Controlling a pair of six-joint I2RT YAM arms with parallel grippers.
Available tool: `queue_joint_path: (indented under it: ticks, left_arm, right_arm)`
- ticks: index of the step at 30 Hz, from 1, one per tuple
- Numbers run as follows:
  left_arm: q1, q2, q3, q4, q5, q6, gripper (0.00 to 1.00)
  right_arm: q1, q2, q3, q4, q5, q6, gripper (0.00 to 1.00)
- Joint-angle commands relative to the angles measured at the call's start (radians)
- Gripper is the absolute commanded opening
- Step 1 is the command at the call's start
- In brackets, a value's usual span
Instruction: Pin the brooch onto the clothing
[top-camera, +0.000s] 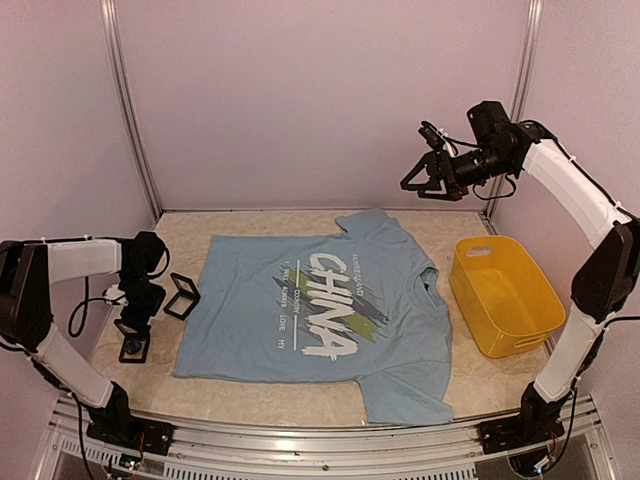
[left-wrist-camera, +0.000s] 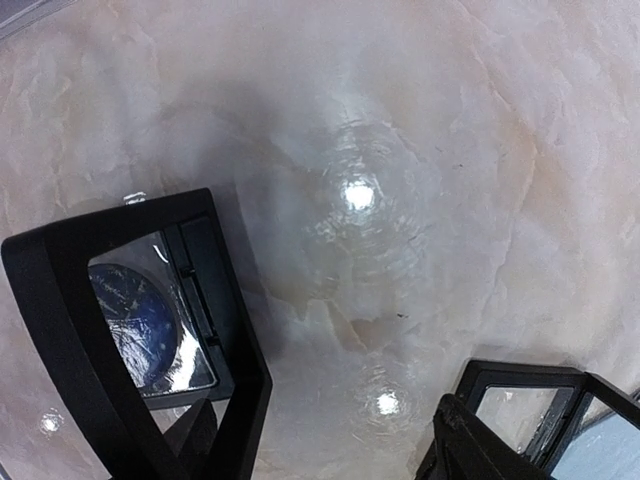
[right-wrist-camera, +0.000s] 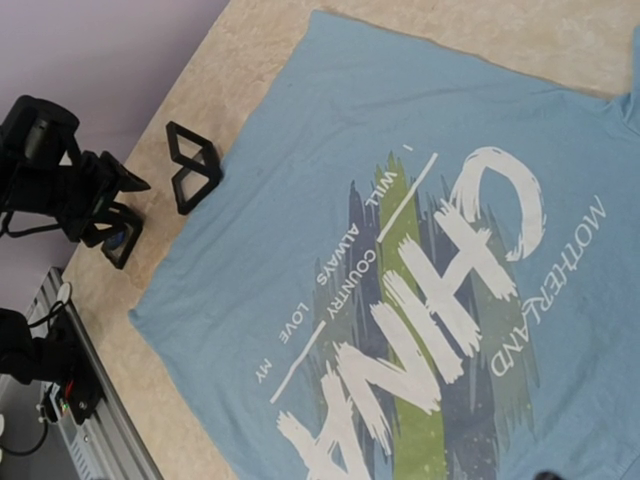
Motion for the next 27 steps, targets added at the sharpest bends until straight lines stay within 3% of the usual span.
queue_joint_path:
  ticks: [1, 12, 21, 24, 27]
  left_arm:
    - [-0.006, -0.019, 0.020, -0.010, 0.001, 0.001, 0.71]
    - [0.000, -0.100, 0.060, -0.079, 0.023, 0.078, 0.82]
    - [0.028, -0.296, 0.096, -0.196, 0.051, 0.240, 0.89]
    - [0.069, -0.341, 0.089, -0.199, 0.046, 0.348, 0.89]
    - [0.142, -0.373, 0.095, -0.125, 0.029, 0.557, 0.89]
  right_arm:
    - [-0.011, -0.019, -0.013, 0.007, -0.011, -0.012, 0.87]
    - [-0.011, -0.009, 0.011, 0.023, -0.016, -0.008, 0.87]
    - [-0.011, -0.020, 0.025, 0.067, -0.002, -0.009, 0.87]
    - [-0.011, -0.030, 0.005, 0.075, 0.039, -0.050, 0.87]
    - [-0.003, -0.057, -0.079, 0.139, 0.077, -0.079, 0.86]
